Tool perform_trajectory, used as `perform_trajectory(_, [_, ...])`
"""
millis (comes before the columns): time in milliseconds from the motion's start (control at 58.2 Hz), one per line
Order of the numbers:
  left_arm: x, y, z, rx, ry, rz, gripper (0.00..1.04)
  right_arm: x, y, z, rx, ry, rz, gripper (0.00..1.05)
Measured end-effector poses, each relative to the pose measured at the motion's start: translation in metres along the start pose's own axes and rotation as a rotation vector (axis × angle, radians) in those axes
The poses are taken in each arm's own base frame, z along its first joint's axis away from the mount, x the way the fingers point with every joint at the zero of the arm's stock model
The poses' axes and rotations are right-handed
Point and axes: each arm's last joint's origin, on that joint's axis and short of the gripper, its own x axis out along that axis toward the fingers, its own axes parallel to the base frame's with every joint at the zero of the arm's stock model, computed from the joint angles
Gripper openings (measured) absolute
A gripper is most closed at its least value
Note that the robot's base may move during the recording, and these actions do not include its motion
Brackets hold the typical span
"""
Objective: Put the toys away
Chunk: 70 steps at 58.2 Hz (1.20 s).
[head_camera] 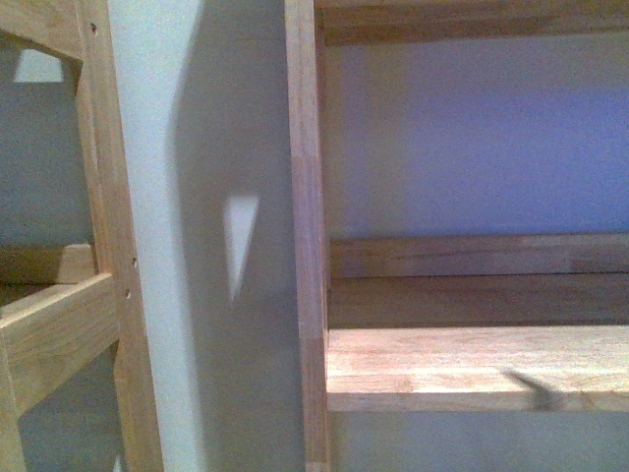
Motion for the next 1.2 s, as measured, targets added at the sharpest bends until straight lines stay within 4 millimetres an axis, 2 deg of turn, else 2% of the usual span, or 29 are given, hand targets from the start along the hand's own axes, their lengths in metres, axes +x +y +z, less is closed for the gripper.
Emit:
perform_trajectory(103, [0.0, 0.0, 0.0, 0.0, 0.0, 0.0, 0.99, -0.04, -0.012, -0.019, -0.006, 0.011, -0.026, 1.04])
perform_trajectory(172, [0.0, 0.0, 0.0, 0.0, 0.0, 0.0, 0.99, -0.051, -0.015, -0.028, -0.023, 0.012, -0.034, 1.04])
perform_trajectory(275, [0.0, 0.0, 0.0, 0.0, 0.0, 0.0, 0.99, -0.058, -0.021, -0.038, -0.166, 0.265, -0.097, 0.89])
perform_trajectory(309, [0.0, 0.0, 0.0, 0.0, 0.0, 0.001, 0.99, -0.066, -0.026, -0.055, -0.209, 0.369, -0.107, 0.82])
perform_trajectory(361, [0.0, 0.0, 0.0, 0.0, 0.0, 0.0, 0.99, -0.076, -0.034, -0.08, -0.238, 0.438, -0.103, 0.72])
perform_trajectory(429, [0.0, 0.0, 0.0, 0.0, 0.0, 0.0, 0.99, -0.086, -0.043, -0.1, -0.253, 0.453, -0.11, 0.59])
perform_trajectory(653, [0.0, 0.0, 0.0, 0.0, 0.0, 0.0, 0.99, -0.111, -0.065, -0.139, -0.27, 0.445, -0.117, 0.26])
perform_trajectory(704, [0.0, 0.0, 0.0, 0.0, 0.0, 0.0, 0.99, -0.117, -0.069, -0.153, -0.271, 0.456, -0.113, 0.15])
perform_trajectory(893, [0.0, 0.0, 0.0, 0.0, 0.0, 0.0, 0.99, -0.134, -0.078, -0.186, -0.272, 0.463, -0.116, 0.16])
perform_trajectory(1202, [0.0, 0.0, 0.0, 0.0, 0.0, 0.0, 0.99, -0.146, -0.085, -0.209, -0.272, 0.464, -0.116, 0.16])
